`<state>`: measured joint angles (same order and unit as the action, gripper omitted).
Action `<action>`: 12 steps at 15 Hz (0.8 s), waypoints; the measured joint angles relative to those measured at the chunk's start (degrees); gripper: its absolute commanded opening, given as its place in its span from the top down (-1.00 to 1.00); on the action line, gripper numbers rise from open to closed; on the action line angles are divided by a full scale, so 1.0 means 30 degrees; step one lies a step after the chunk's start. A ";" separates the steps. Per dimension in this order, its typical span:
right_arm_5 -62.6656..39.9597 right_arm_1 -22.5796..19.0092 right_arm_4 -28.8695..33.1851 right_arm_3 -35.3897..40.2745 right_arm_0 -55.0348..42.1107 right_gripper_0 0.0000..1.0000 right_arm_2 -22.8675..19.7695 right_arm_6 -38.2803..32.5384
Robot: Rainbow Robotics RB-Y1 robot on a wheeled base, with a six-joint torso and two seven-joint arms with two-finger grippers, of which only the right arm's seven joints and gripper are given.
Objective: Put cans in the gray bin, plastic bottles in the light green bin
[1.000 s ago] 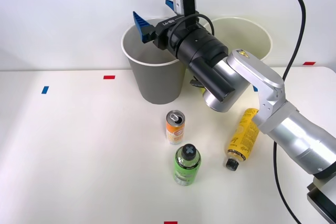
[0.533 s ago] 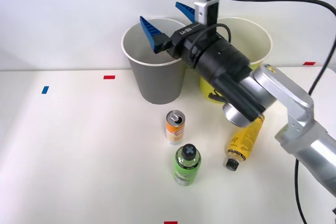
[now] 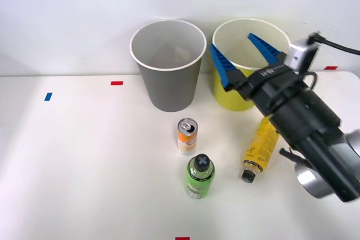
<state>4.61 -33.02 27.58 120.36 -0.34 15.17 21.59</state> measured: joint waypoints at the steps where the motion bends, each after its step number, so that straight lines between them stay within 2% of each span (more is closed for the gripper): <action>1: 0.1251 0.0010 -0.0018 0.0343 -0.1252 -1.00 -0.0809 0.0006; 3: 0.3561 0.0171 -0.0239 0.0591 -0.3635 -1.00 -0.2336 0.0124; 6: 0.5616 0.0837 -0.0578 0.0680 -0.6261 -1.00 -0.3901 0.0603; 8: 0.6071 0.1510 -0.0663 0.0670 -0.7752 -1.00 -0.4490 0.1558; 12: 0.6104 0.3203 -0.1978 0.0652 -1.0533 -1.00 -0.4682 0.5449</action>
<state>22.92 -23.41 21.64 122.31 -31.94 1.12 37.94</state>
